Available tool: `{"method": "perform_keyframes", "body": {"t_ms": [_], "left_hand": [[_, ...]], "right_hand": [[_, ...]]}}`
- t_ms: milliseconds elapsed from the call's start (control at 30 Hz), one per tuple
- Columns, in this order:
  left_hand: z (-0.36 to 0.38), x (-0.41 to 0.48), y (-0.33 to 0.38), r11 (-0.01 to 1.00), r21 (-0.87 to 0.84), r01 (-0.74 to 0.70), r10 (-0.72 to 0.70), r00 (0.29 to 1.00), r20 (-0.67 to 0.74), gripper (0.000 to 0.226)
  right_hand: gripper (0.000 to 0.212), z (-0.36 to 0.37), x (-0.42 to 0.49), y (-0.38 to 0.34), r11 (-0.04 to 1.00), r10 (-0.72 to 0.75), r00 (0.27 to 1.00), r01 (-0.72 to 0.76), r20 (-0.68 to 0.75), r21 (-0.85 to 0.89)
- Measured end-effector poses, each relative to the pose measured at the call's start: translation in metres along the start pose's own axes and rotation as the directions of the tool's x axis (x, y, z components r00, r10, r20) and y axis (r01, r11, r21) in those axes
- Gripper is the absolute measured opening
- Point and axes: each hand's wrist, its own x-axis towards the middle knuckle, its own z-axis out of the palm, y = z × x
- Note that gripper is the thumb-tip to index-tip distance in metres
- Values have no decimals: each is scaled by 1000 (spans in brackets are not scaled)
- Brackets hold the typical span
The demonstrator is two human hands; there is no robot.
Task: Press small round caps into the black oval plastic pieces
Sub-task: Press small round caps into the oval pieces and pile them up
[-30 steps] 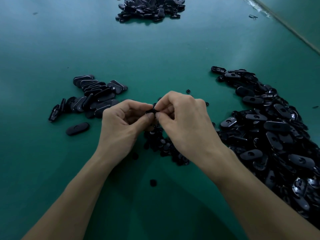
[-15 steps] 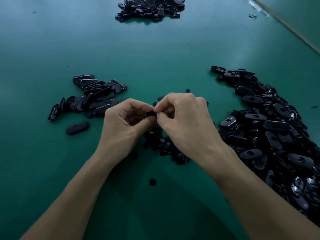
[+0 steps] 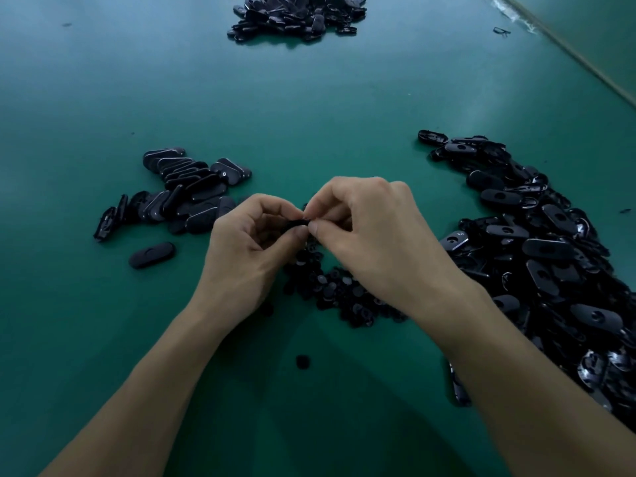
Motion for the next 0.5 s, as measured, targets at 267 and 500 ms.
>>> {"method": "perform_keyframes", "body": {"t_ms": [267,500], "left_hand": [[-1,0,0,995,-87,38,-38,999,4,22],[-1,1,-1,991,-118,54,-57,998,-15,19]], "right_hand": [[15,-3,10,16,994,-7,994,-5,112,109],[12,-2,10,21,984,13,996,-29,89,177]]}}
